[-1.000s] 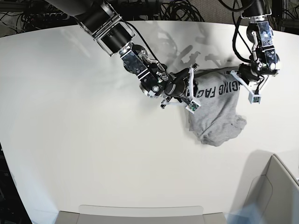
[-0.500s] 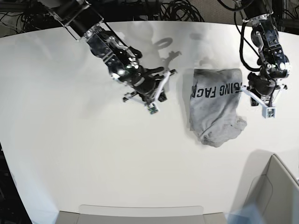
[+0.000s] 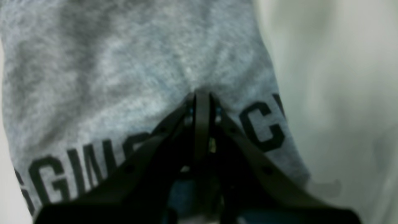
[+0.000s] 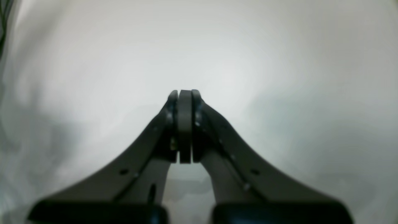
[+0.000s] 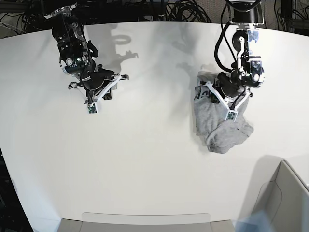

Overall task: Fold the T-shirt properly
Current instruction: 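Carry the bundle away from the right gripper and set it down with the left gripper, then open both grippers and raise them off the bundle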

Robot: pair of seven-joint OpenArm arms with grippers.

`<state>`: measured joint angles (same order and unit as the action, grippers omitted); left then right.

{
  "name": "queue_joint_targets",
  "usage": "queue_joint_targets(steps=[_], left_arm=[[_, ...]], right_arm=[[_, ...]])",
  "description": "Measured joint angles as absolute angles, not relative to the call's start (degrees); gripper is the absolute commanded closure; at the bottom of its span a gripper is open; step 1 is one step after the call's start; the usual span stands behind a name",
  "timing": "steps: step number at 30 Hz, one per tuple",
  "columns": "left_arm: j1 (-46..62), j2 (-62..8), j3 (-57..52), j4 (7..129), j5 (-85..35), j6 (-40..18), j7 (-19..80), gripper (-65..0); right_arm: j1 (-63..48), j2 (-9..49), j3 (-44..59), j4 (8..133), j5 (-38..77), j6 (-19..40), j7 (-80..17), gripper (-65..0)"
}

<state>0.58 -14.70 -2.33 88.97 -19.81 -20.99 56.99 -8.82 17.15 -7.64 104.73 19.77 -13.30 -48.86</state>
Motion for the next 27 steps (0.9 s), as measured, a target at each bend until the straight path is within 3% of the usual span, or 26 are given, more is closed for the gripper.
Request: queue_joint_targets(steps=[8,17,21,27], left_arm=[[0.8,-25.0,-2.7,77.3,-22.5,-22.5,43.3,0.0],[1.1,-31.7,-3.0,75.8,-20.2,-20.8,44.2,0.0],[2.6,-30.7,-7.2,82.9,-18.7,-20.9,48.6,0.0],[2.7,-24.1,-18.4,96.2,-18.0,-20.6,48.0,0.0]], right_arm=[[-9.8,20.4,-7.2,104.7,19.9,-13.1,-49.7,0.0],[-9.8,20.3,-7.7,104.7,20.4,-12.9,-49.8,0.0],[-9.8,20.3,-7.7,104.7,20.1,-12.8,-49.6,0.0],[-9.1,19.8,-4.6,106.6,19.4,0.1,-46.7,0.0]])
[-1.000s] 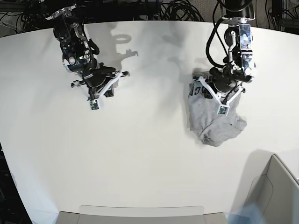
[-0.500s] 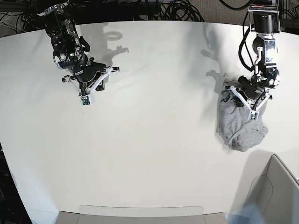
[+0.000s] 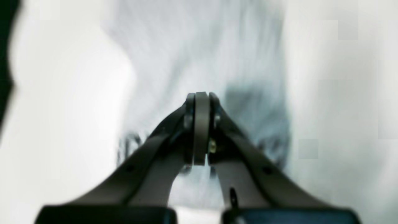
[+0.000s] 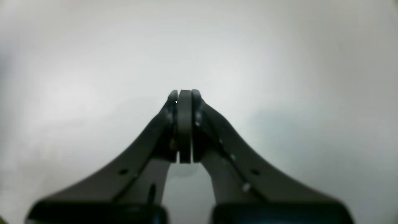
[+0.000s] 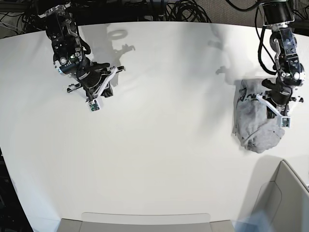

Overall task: Fold the T-shirt properly
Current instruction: 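Open both grippers and raise them off the bundle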

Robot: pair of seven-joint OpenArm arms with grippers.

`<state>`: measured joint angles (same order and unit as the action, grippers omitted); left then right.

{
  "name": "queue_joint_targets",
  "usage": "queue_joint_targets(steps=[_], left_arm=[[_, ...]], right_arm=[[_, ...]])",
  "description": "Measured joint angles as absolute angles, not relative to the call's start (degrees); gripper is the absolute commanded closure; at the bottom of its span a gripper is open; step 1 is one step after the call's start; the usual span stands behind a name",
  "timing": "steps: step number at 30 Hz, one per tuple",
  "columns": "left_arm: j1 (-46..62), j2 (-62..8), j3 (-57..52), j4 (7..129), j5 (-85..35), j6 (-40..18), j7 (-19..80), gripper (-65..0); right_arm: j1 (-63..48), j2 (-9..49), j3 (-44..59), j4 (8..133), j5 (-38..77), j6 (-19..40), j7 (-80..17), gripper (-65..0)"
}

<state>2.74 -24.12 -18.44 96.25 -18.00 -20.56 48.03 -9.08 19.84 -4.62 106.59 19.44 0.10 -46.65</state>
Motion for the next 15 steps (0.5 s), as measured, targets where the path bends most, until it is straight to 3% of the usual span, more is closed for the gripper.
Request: queue_joint_targets(steps=[6,15], left_arm=[[5.0,-17.2,-27.9,110.8,-18.2,-20.5,43.7,0.0],[28.4,-11.5,-30.9,115.4,-18.3,-20.3,30.9,0.0]], right_arm=[[-14.5,20.1,1.5,114.2,19.3,5.8,-35.7,0.0],[-35.0,20.3,9.0,117.2,19.3,7.4,-24.9,0.0]])
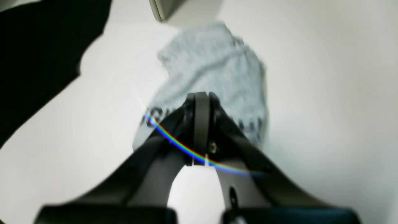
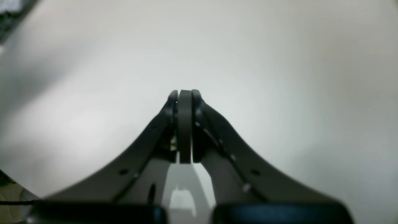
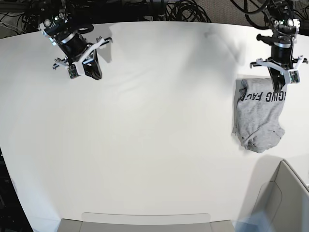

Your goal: Fold the T-shirt properly

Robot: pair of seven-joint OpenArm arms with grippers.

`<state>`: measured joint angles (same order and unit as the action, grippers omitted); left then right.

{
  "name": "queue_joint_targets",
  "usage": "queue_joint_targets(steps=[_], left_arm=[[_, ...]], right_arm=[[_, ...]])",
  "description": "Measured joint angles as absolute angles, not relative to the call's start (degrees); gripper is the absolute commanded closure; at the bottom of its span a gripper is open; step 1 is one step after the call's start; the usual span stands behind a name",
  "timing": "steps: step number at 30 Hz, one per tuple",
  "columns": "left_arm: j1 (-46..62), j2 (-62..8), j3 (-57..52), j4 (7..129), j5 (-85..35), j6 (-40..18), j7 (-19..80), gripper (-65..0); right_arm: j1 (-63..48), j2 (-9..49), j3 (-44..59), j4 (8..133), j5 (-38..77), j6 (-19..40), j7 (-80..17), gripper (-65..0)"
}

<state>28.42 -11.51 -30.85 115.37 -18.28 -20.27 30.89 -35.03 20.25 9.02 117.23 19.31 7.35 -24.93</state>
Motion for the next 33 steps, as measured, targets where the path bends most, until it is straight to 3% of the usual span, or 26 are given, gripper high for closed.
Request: queue_joint_targets(steps=[11,18,22,25,30,33], left_arm=[[47.5,-7.5,-36.4,115.4,-18.0,-20.3,31.2,0.0],[53.6,-4.5,-36.4,113.6,-18.0,-20.8,39.2,0.0],[54.5,-4.1,-36.4,107.5,-18.3,-20.6,38.9,0.0],[54.0,-4.4,-36.2,98.4,-18.3,-20.6,38.9,0.0],[48.3,-6.3,-28.0,84.0,-17.9,-20.5,39.2,0.0],[46.2,-8.0,-21.3,78.2,-18.9,-20.9,34.3,0.0]], right_arm=[[-57.6,20.5,16.6,117.3,19.3,7.6,-20.1,0.0],[-67.6,20.3,16.9,116.5,19.4,7.8,-20.0,0.0],[-67.8,20.5,16.2,110.3,19.5,7.6,-19.0,0.0],[-65.1,24.1,10.6,99.5,19.7,7.9,-19.7,0.0],[-54.2,25.0,1.2,82.5,19.6,7.5,-19.2,0.0],[-47.2,24.6,-4.2,72.6,20.1,8.0,-17.8,0.0]])
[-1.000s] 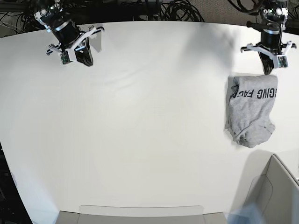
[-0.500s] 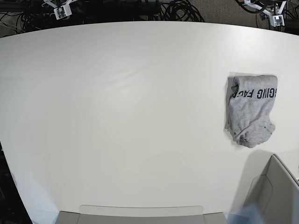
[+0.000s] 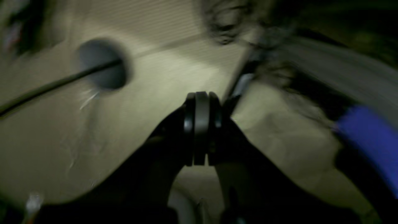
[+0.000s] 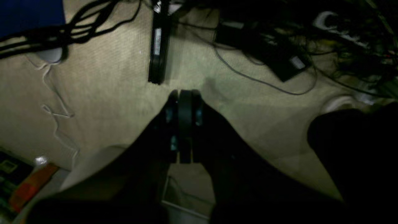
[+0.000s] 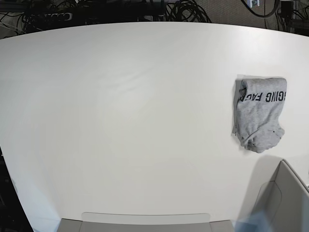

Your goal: Fold the T-shirt properly

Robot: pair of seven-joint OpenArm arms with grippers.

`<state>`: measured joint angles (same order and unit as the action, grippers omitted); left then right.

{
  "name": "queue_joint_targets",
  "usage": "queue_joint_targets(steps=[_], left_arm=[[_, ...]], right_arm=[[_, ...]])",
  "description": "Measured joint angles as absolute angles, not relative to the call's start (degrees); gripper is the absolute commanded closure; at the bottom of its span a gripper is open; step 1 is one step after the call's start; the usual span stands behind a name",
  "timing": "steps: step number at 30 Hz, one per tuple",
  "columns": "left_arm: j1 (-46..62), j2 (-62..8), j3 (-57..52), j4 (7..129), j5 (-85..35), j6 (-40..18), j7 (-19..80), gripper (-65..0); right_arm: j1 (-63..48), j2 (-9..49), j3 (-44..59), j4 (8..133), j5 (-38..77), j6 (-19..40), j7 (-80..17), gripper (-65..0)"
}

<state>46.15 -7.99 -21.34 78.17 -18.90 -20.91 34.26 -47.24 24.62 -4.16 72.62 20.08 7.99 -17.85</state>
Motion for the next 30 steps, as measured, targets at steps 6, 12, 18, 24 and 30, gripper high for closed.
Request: queue_joint_targets(steps=[6,12,18,24,30], left_arm=[[40.0,-12.4,-16.7,58.7,-18.0,-20.0,31.3,0.0],[33.5,-14.7,-12.2,48.8,-18.0,-20.5,29.5,0.0],[25.7,-17.5,-3.3,41.2,-18.3,-20.1,28.0,0.0],[21.9,-17.5,1.3,27.7,-18.3,-13.4,16.4,0.0],[21.9,-20.1,4.5,23.7,-18.2,-4.2,10.3,0.0]], right_arm=[[-34.3,24.5,-14.4,47.6,19.8,7.6,-12.8,0.0],[-24.1,23.3,-22.9,28.4,19.6,7.2,-2.3,0.0],[-16.8,19.9,-25.0,17.0,19.7,7.3,4.6,0.0],[-14.6,20.3,-24.8,16.7,19.6,3.0,4.6,0.0],[-14.6,20.1,-25.0,16.4,19.6,-3.9,4.4,0.0]])
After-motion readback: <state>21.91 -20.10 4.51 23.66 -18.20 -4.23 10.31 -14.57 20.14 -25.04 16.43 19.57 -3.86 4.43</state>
